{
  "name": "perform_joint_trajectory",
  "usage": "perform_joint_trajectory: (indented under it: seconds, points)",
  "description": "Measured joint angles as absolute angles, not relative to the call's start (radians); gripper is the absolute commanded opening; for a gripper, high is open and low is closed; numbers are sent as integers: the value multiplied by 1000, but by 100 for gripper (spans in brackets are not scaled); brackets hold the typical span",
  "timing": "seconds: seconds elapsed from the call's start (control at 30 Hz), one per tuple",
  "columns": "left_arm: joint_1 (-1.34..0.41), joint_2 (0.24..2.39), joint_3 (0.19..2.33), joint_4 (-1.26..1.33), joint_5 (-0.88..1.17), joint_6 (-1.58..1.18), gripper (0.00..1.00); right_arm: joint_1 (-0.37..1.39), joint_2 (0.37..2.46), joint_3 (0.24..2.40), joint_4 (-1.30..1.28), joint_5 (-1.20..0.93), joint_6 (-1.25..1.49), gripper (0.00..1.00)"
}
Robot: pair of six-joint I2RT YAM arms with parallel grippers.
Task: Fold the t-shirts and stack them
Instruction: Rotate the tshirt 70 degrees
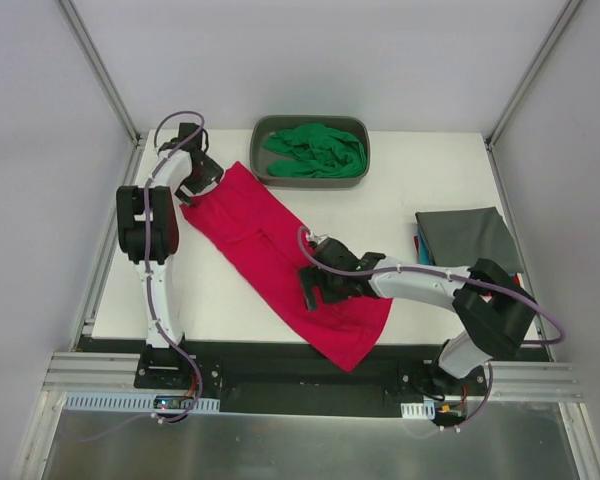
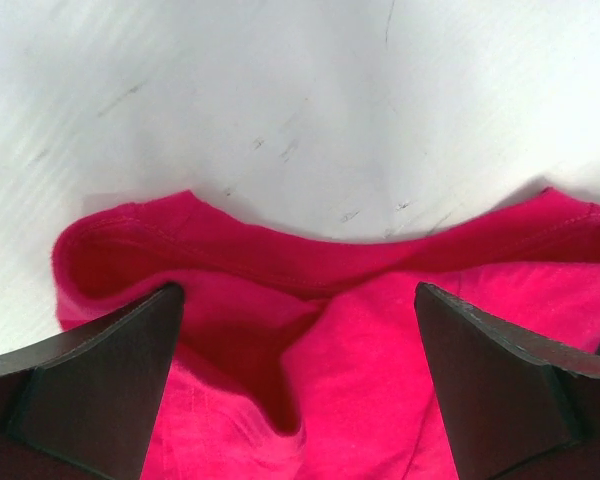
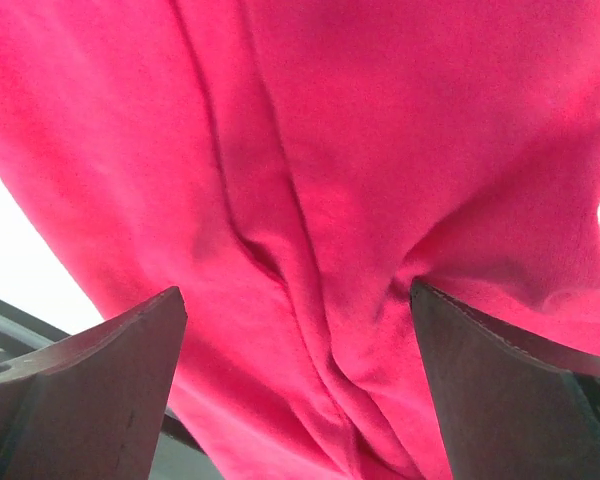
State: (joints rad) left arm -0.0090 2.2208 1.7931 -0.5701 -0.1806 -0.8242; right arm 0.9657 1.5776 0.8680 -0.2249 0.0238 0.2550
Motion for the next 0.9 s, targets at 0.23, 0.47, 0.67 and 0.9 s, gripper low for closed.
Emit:
perform_joint_trajectory:
  seconds: [0.23, 0.47, 0.67, 0.9]
  points:
    - [4, 2130, 1817, -617, -184, -792, 99, 965, 1443, 870, -380, 144, 262, 96]
    - [-56, 1753, 1617, -618, -204, -797, 99, 964, 1252, 783, -360, 144, 250, 96]
    - [-220, 1805, 1597, -582, -68, -770, 99, 964, 1269, 712, -374, 93, 226, 96]
    - [-210, 2029, 1549, -601, -44, -767, 99, 964, 1291, 695, -374, 58, 196, 96]
